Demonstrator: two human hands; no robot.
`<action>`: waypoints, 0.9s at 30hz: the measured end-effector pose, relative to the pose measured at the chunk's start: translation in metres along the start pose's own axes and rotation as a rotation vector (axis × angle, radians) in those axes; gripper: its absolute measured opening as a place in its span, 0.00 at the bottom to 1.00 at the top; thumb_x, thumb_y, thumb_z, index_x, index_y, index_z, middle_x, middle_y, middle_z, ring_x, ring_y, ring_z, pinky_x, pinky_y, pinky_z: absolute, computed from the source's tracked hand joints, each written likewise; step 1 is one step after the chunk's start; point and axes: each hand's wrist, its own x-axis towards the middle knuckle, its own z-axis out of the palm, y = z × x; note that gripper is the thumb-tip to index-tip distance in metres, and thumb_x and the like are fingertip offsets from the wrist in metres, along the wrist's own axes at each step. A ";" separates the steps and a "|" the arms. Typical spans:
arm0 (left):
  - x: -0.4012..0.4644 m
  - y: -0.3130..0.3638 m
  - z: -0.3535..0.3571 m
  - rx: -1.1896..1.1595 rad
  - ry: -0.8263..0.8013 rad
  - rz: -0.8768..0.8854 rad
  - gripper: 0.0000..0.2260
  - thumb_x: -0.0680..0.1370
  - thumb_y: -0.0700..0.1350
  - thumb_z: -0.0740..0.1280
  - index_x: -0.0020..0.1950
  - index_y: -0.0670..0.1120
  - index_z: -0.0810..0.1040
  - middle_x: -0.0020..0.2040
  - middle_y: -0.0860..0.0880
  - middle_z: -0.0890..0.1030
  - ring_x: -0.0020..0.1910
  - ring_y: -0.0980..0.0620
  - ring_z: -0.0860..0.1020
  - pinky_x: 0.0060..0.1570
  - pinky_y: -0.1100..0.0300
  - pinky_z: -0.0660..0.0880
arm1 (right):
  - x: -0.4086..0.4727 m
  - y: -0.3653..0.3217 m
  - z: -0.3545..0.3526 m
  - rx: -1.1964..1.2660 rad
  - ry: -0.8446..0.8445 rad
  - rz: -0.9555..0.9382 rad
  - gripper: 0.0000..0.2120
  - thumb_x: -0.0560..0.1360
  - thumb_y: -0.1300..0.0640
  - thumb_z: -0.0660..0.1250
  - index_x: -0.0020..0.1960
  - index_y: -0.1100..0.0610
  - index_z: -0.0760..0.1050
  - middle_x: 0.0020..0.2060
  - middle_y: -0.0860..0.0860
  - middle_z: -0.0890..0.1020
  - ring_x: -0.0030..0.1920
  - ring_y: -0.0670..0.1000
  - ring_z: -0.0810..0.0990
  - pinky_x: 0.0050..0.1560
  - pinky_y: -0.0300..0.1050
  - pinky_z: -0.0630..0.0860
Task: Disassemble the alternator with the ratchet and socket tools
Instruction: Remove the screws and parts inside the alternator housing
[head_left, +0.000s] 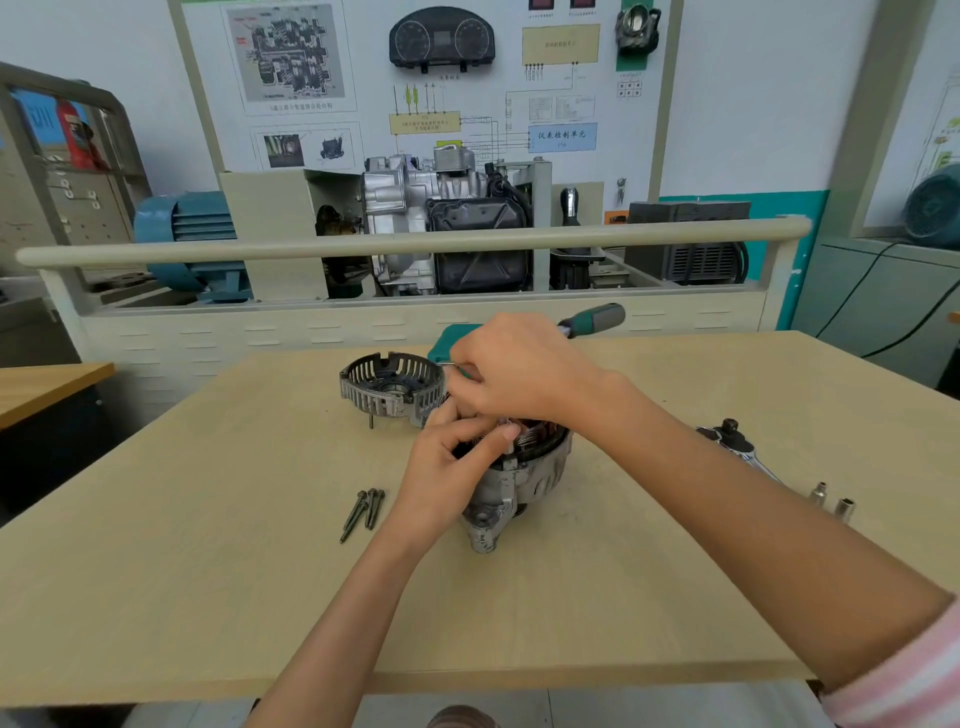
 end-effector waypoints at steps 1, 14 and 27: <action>0.000 -0.001 0.001 -0.016 0.019 -0.002 0.12 0.74 0.42 0.70 0.39 0.60 0.82 0.46 0.57 0.78 0.51 0.65 0.73 0.52 0.75 0.66 | 0.000 -0.002 0.001 -0.031 0.008 0.053 0.19 0.76 0.51 0.57 0.29 0.54 0.60 0.24 0.47 0.64 0.26 0.48 0.62 0.26 0.41 0.55; -0.003 0.003 0.002 0.073 -0.010 -0.035 0.09 0.77 0.44 0.67 0.41 0.58 0.80 0.50 0.52 0.77 0.57 0.58 0.71 0.57 0.67 0.66 | 0.004 0.002 0.005 -0.093 0.016 0.026 0.17 0.76 0.50 0.57 0.30 0.55 0.62 0.25 0.47 0.65 0.28 0.50 0.66 0.26 0.41 0.54; -0.002 0.000 0.008 0.017 0.061 -0.033 0.10 0.74 0.38 0.70 0.42 0.54 0.83 0.45 0.55 0.77 0.50 0.62 0.73 0.53 0.70 0.69 | 0.003 -0.016 0.014 -0.209 0.080 0.420 0.18 0.76 0.57 0.59 0.29 0.54 0.59 0.24 0.49 0.63 0.23 0.49 0.60 0.25 0.38 0.53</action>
